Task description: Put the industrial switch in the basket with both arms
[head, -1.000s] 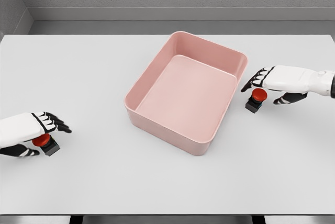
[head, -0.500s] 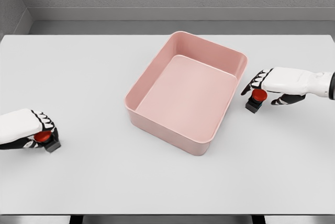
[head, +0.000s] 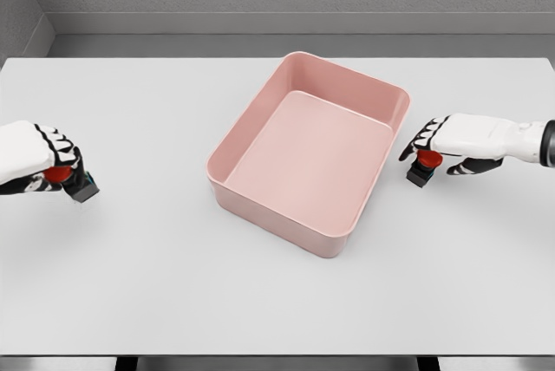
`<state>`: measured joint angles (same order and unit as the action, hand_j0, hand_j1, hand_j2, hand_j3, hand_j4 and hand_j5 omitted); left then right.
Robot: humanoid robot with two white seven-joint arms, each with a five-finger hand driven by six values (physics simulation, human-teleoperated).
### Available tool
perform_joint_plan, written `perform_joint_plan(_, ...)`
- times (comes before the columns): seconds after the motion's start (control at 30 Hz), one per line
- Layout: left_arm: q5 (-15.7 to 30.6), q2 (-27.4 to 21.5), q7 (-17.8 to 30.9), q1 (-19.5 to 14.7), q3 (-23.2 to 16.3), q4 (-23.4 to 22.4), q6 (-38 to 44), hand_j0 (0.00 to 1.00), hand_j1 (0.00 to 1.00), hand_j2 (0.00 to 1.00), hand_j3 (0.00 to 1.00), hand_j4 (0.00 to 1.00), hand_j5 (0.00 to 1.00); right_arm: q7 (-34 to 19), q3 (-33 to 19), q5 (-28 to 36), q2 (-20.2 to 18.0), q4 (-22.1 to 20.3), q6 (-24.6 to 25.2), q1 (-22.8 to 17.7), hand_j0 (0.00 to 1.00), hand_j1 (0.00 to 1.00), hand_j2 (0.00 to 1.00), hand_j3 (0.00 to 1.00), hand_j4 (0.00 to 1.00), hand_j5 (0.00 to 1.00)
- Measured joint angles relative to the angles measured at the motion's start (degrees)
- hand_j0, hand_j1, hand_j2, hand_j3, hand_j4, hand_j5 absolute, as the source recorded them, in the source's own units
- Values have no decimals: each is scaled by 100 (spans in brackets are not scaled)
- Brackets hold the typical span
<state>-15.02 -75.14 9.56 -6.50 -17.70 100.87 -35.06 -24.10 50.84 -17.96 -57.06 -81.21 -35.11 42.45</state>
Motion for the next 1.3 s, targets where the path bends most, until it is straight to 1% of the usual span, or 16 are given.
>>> perform_joint_plan(0.03, 8, -1, -1, -70, 5, 5, 0, 41, 41, 41, 41, 41, 41, 0, 0, -8, 12, 0, 0, 0, 78, 78, 78, 78, 78, 78)
perform_joint_plan(0.2, 19, 29, -8, -97, 15, 16, 0, 41, 41, 41, 41, 41, 41, 0, -4, -71, 77, 14, 0, 9, 78, 78, 78, 78, 78, 78)
perform_joint_plan(0.3, 25, 57, -11, -290, 13, 18, 1, 41, 41, 41, 41, 41, 41, 0, -7, -93, 94, 59, 0, 9, 77, 77, 77, 77, 77, 77)
perform_joint_plan(0.43, 24, 201, -8, -475, 4, 20, 0, 41, 41, 41, 41, 41, 41, 0, -8, -105, 103, 112, 0, 9, 76, 76, 76, 76, 76, 76)
perform_joint_plan(0.5, 20, 284, -6, -492, -5, 20, -1, 41, 41, 41, 41, 41, 41, 0, -7, -110, 108, 126, 0, 9, 75, 75, 75, 75, 75, 75)
perform_joint_plan(0.57, 20, 353, -7, -607, -17, 20, 0, 41, 41, 41, 41, 41, 41, 0, -6, -113, 111, 133, 0, 9, 74, 74, 74, 74, 74, 74)
perform_joint_plan(0.63, 13, 426, -5, -633, -39, 20, -1, 41, 41, 41, 41, 41, 41, -2, -3, -114, 128, 137, 0, 9, 72, 72, 72, 72, 72, 72)
perform_joint_plan(0.67, 6, 467, -2, -719, -48, 20, -2, 41, 41, 41, 41, 41, 41, -11, -2, -113, 134, 141, 1, 9, 72, 72, 72, 72, 72, 72)
perform_joint_plan(0.9, -31, 801, -2, -967, -93, 20, 0, 41, 41, 41, 41, 41, 41, -86, 1, -115, 155, 162, 0, 0, 69, 69, 69, 69, 69, 69)
perform_joint_plan(0.93, -51, 846, 6, -1080, -111, 20, -3, 41, 41, 41, 41, 41, 41, -91, 0, -113, 156, 163, 0, 0, 69, 69, 69, 69, 69, 69)
perform_joint_plan(0.97, -88, 890, 10, -1353, -188, 20, -9, 41, 41, 41, 41, 41, 41, -96, 1, -115, 156, 165, 0, 0, 67, 67, 67, 67, 67, 67)
perform_joint_plan(1.0, -40, 923, 2, -1703, -334, 20, 2, 41, 41, 41, 41, 41, 41, -107, 1, -114, 156, 165, 1, 0, 67, 67, 67, 67, 67, 67)
perform_joint_plan(1.03, -31, 979, -2, -1802, -494, 20, 4, 41, 41, 41, 41, 41, 41, -121, 1, -116, 158, 166, 0, -9, 65, 65, 65, 65, 65, 65)
perform_joint_plan(1.13, -55, 1120, 3, -1925, -767, 21, 0, 41, 41, 41, 41, 41, 41, -144, 1, -115, 174, 168, 0, 0, 64, 64, 64, 64, 64, 64)
perform_joint_plan(1.3, -68, 1310, 23, -2056, -895, 21, 0, 42, 42, 42, 42, 42, 42, -160, -2, -97, 188, 216, 6, 9, 58, 58, 58, 58, 58, 58)
